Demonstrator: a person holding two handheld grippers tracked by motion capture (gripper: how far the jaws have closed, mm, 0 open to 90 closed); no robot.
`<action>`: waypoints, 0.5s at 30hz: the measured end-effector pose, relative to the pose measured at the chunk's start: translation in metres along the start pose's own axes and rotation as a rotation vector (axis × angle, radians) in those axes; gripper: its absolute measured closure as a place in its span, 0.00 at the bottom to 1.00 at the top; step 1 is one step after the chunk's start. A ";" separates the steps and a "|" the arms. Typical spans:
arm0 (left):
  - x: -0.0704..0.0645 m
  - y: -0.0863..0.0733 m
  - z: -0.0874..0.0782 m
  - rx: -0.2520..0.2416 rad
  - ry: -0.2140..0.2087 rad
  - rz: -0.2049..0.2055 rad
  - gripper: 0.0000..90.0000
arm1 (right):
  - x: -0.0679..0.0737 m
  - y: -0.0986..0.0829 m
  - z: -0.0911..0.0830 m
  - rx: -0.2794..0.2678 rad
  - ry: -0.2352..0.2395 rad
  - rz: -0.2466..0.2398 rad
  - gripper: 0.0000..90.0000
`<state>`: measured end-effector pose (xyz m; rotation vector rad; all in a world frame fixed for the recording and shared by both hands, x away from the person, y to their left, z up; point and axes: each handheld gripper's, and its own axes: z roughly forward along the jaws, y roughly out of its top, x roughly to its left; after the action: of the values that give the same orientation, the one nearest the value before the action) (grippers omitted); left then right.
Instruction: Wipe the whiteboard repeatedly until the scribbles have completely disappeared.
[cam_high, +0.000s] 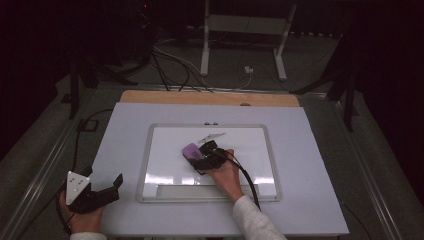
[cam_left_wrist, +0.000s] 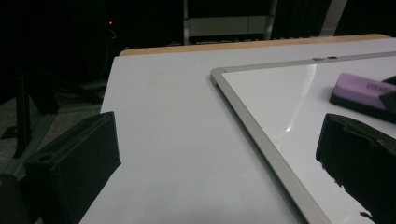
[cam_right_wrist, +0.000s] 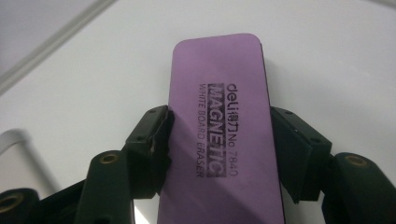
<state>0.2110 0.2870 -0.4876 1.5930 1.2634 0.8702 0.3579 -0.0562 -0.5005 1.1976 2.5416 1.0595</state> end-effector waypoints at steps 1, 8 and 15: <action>0.000 0.000 0.000 0.000 0.001 0.000 0.01 | 0.002 0.000 0.000 0.000 0.002 -0.007 0.46; 0.002 -0.001 -0.001 -0.002 0.002 -0.007 0.00 | -0.028 0.000 -0.008 -0.010 -0.126 0.074 0.46; 0.002 -0.001 -0.002 -0.001 0.003 -0.006 0.00 | -0.056 -0.008 -0.024 -0.018 -0.226 0.142 0.46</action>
<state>0.2096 0.2889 -0.4878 1.5872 1.2693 0.8701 0.3816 -0.1131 -0.4973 1.4224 2.3010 0.9134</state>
